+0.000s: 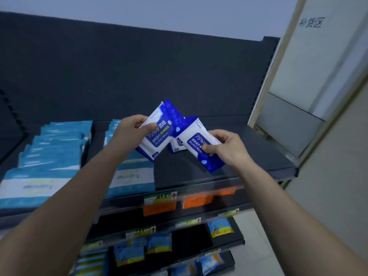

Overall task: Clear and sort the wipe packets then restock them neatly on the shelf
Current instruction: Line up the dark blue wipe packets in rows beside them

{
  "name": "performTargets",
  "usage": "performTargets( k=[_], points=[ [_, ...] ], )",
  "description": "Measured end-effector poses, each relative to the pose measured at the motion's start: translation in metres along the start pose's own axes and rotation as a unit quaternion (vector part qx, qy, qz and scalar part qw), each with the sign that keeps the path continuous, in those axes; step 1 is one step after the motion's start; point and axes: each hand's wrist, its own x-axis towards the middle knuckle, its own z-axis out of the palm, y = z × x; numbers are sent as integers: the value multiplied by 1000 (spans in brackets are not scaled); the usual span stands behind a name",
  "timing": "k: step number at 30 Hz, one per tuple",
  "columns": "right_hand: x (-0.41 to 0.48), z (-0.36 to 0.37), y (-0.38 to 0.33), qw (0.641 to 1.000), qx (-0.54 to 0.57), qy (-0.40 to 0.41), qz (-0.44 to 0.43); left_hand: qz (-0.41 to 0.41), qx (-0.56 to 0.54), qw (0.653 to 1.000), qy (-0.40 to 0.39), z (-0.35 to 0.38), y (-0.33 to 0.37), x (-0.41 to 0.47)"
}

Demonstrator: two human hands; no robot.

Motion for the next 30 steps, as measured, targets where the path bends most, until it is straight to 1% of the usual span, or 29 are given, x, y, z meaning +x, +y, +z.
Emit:
performTargets(
  k=[2,4,8,10,12,14,16,18,21,22,24,26,28,29,30],
  points=[
    [21,-21,5,1000,-23,-2,6,-4,9,1000,-16,25,0,26],
    [41,-40,8,998,-51,-21,17,-8,25,999,-42,47,-1,51],
    [74,-64,16,988,-110,-100,41,-23,104,988,-112,80,-2,86],
    [86,-70,21,977,-136,-157,45,-47,158,974,-153,91,-6,95],
    [96,-71,26,965,-161,-205,42,-68,232,949,-203,97,-11,102],
    [105,-70,30,954,-178,-236,40,-89,275,926,-242,100,-15,103],
    [113,-68,31,945,-184,-268,47,-110,272,922,-251,102,-18,102],
    [120,-64,30,928,-204,-309,45,-112,288,922,-233,105,-20,98],
    [127,-52,30,902,-246,-353,25,-87,404,893,-177,109,-29,97],
    [129,-47,32,895,-263,-360,11,-86,414,892,-161,110,-31,96],
    [131,-39,35,878,-302,-369,-28,-79,395,904,-146,110,-37,91],
    [132,-32,37,862,-338,-372,-58,-90,324,933,-130,109,-44,88],
    [132,-26,41,861,-339,-372,-73,-130,164,975,-78,107,-45,81],
    [132,-23,43,867,-324,-371,-74,-148,86,984,-40,108,-45,77],
    [131,-20,45,876,-304,-368,-72,-158,39,987,-8,107,-44,74]
  ],
)
